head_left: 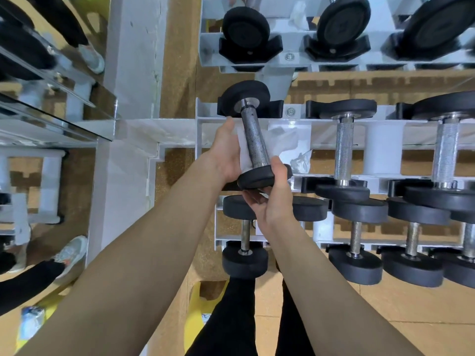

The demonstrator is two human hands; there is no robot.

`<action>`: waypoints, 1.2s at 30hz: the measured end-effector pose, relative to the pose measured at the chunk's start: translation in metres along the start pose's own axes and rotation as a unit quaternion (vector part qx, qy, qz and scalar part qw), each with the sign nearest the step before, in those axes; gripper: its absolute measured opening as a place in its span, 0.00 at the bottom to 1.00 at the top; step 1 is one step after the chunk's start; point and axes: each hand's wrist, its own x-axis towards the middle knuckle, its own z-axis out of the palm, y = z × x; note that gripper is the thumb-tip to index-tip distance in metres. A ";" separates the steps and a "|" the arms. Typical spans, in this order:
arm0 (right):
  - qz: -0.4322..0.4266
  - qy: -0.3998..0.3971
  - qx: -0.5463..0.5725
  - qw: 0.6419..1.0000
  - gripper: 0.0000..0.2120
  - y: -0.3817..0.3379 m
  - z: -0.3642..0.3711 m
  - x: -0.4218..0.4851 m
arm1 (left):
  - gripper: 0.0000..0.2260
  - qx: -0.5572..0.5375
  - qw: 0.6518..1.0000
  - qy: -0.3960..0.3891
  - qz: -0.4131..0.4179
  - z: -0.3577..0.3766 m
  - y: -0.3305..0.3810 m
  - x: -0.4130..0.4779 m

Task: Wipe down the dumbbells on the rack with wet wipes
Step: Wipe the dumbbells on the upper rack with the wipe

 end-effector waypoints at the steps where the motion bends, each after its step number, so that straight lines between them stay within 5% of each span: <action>1: 0.006 -0.004 0.004 1.000 0.43 -0.001 -0.001 0.002 | 0.35 -0.026 1.000 0.005 -0.013 0.002 0.001 0.003; 6: 0.082 -0.039 0.109 0.990 0.33 -0.016 -0.005 0.000 | 0.30 -0.051 0.998 0.010 -0.039 0.015 -0.001 0.007; 10: 0.056 -0.026 0.054 0.997 0.30 -0.027 -0.009 0.001 | 0.28 -0.004 0.998 -0.045 -0.035 0.018 0.000 -0.004; 16: 0.005 -0.015 -0.044 0.999 0.50 -0.017 0.002 -0.003 | 0.34 0.012 0.998 0.025 -0.051 0.009 0.020 -0.001; 20: 0.083 -0.034 0.040 0.995 0.32 -0.019 0.004 -0.008 | 0.31 -0.034 0.998 0.035 -0.029 0.016 0.018 0.010; 24: 0.117 -0.055 0.089 0.988 0.33 -0.016 0.002 -0.006 | 0.36 -0.076 0.997 -0.012 -0.015 0.025 0.019 0.009; 26: 0.098 -0.039 0.058 0.993 0.31 -0.012 0.002 -0.005 | 0.38 -0.095 0.995 -0.017 -0.008 0.024 0.021 0.010; 31: -0.022 -0.014 -0.035 0.999 0.33 0.007 -0.002 0.000 | 0.22 -0.081 0.996 -0.014 -0.033 0.003 0.010 0.001; 34: -0.058 -0.007 -0.054 0.997 0.39 0.015 0.002 -0.005 | 0.27 0.001 1.000 -0.017 -0.013 -0.005 0.004 -0.010; 36: -0.071 0.001 -0.054 0.996 0.35 0.020 0.005 -0.008 | 0.30 0.073 0.997 0.001 -0.002 -0.002 0.009 -0.015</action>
